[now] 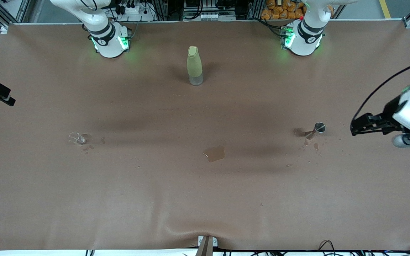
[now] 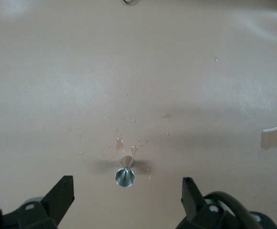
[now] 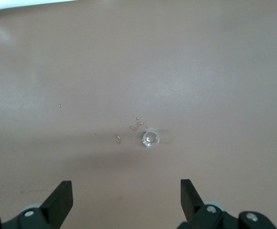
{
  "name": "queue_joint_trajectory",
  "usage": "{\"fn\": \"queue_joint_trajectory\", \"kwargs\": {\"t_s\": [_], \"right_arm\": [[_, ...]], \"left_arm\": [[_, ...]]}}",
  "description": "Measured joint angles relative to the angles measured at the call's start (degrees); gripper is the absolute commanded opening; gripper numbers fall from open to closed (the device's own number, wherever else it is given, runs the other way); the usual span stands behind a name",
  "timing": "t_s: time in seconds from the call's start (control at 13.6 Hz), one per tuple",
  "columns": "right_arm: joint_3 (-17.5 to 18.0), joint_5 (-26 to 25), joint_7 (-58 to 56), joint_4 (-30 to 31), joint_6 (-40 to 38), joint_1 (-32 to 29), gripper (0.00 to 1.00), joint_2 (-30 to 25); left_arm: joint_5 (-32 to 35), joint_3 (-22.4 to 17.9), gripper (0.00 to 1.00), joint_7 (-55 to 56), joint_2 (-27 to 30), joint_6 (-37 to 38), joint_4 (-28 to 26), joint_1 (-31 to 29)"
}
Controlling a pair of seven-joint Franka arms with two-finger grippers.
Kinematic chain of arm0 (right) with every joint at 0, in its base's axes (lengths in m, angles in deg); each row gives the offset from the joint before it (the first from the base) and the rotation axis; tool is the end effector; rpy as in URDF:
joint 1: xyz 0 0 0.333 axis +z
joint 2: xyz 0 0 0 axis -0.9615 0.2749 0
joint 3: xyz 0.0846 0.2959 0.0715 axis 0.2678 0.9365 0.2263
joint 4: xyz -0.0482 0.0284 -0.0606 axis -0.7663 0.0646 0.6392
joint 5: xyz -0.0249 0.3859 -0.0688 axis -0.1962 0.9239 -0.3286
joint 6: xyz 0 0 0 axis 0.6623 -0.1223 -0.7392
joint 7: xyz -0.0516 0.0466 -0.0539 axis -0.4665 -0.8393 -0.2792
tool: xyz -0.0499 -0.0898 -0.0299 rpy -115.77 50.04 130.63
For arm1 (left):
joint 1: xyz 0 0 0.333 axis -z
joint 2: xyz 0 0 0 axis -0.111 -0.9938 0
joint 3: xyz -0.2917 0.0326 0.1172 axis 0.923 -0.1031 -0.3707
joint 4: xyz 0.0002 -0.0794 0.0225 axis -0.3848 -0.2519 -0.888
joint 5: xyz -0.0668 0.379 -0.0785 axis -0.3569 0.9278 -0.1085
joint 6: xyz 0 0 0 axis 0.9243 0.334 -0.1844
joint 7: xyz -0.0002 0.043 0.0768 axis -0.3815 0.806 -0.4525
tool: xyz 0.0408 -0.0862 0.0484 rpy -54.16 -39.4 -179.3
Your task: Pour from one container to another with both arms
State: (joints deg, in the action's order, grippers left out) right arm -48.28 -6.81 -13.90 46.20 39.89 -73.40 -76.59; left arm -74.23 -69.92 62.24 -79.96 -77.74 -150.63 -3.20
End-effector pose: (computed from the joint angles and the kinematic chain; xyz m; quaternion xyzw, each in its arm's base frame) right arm 0.5598 -0.0610 0.6386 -0.9976 0.0529 -0.0415 0.0153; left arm 0.6263 -0.0651 0.5738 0.9994 -0.0036 0.0326 0.0111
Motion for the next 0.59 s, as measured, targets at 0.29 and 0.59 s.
{"fn": "queue_joint_trajectory", "kwargs": {"t_s": [0.29,0.59], "right_arm": [[-0.17,-0.04,3.12,0.72,-0.42,-0.03,1.00,0.05],[-0.37,-0.33,3.36,1.51,-0.83,-0.11,1.00,0.63]], "left_arm": [[0.00,-3.50,1.00,-3.79,0.83,2.06,-1.20,0.96],[-0.01,-3.94,1.00,-3.66,1.15,3.73,-1.10,0.74]]}}
